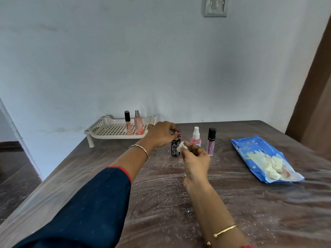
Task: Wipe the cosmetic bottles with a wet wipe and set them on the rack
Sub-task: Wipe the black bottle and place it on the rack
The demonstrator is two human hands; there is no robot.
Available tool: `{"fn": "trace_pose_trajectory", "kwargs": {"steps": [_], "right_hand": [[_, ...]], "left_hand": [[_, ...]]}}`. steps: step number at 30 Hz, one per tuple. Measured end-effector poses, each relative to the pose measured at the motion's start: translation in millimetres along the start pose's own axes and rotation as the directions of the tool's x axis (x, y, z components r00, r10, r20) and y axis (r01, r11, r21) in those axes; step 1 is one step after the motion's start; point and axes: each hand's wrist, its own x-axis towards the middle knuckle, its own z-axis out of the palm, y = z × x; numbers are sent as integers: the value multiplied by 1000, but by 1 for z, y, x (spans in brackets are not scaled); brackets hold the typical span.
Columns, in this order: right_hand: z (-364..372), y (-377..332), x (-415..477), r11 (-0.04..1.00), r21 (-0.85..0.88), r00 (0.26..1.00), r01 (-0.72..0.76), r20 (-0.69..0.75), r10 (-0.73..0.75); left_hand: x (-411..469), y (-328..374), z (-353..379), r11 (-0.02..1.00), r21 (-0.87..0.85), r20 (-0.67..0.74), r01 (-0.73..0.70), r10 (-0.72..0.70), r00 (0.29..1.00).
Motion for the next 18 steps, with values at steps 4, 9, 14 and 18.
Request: {"fn": "trace_pose_trajectory", "kwargs": {"steps": [4, 9, 14, 18], "right_hand": [[-1, 1, 3, 1000, 0, 1000, -6, -28, 6], [0, -5, -2, 1000, 21, 999, 17, -38, -17], [-8, -29, -16, 994, 84, 997, 69, -49, -65], [-21, -40, -41, 995, -4, 992, 100, 80, -99]], "left_hand": [[1, -1, 4, 995, -94, -22, 30, -32, 999], [-14, -2, -6, 951, -306, -39, 33, -47, 998], [-54, -2, -32, 855, -514, -21, 70, -94, 995], [-94, 2, -41, 797, -599, 0, 74, -93, 996]]}}
